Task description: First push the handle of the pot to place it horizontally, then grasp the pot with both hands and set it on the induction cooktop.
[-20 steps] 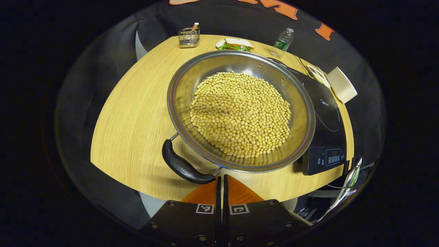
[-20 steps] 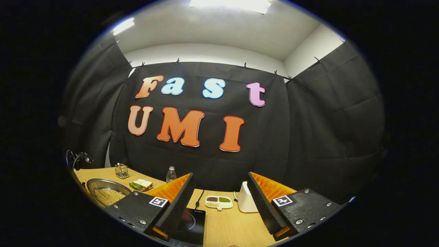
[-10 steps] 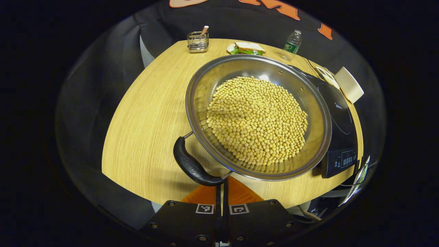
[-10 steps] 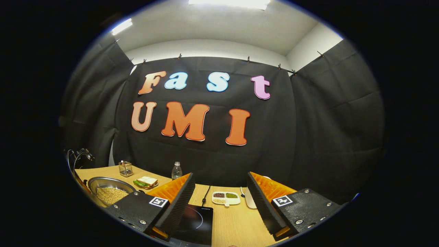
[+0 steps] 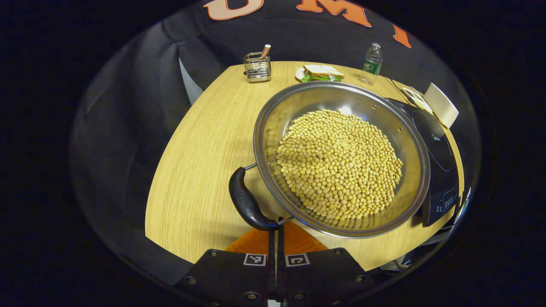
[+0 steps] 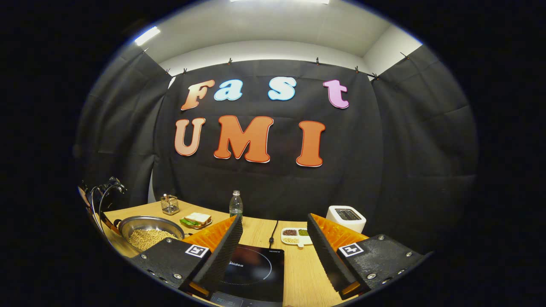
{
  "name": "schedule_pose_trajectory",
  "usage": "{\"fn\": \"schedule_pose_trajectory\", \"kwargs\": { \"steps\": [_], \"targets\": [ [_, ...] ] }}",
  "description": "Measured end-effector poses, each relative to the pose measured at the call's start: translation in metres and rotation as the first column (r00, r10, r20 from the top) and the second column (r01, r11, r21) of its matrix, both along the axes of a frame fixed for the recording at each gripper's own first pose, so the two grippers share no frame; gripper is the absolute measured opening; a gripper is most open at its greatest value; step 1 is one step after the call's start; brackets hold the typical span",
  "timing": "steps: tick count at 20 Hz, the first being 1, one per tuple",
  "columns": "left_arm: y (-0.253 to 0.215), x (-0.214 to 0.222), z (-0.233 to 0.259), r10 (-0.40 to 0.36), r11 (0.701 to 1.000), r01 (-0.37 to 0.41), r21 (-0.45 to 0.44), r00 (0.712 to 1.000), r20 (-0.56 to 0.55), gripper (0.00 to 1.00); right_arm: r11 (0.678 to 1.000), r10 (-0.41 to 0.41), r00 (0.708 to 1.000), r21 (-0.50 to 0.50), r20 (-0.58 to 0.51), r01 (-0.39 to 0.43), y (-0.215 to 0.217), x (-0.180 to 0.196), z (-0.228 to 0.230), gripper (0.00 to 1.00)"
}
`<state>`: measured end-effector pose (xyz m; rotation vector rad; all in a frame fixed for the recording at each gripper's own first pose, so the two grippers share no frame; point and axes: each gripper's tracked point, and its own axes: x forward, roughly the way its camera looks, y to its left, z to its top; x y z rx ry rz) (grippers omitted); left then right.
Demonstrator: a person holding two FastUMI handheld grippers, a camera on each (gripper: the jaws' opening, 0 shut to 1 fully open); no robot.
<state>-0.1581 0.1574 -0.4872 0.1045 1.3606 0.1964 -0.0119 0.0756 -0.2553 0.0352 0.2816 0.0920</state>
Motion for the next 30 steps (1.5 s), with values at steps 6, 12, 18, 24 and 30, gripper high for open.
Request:
{"fn": "schedule_pose_trajectory", "kwargs": {
  "steps": [6,12,18,24,30],
  "targets": [
    [0.022,0.023,-0.005,-0.026,0.999,0.022,0.044,0.997,0.074,0.02,0.998,0.055,0.996,0.033,-0.071,-0.053,0.031,-0.002,-0.023,0.95],
    [0.043,0.049,-0.005,-0.059,0.996,0.048,0.074,0.984,0.167,0.02,0.990,0.126,0.978,0.085,-0.165,-0.113,0.067,-0.009,-0.048,0.95],
    [0.064,0.075,-0.007,-0.100,0.992,0.073,0.107,0.956,0.275,0.01,0.970,0.211,0.938,0.178,-0.275,-0.166,0.118,-0.019,-0.073,0.95],
    [0.079,0.093,-0.007,-0.123,0.984,0.075,0.159,0.939,0.321,0.03,0.932,0.311,0.876,0.297,-0.369,-0.206,0.182,-0.026,-0.089,0.95],
    [0.079,0.096,0.003,-0.124,0.988,0.082,0.128,0.925,0.360,0.03,0.911,0.364,0.809,0.357,-0.461,-0.207,0.234,-0.022,-0.114,0.93]
  ]
}}
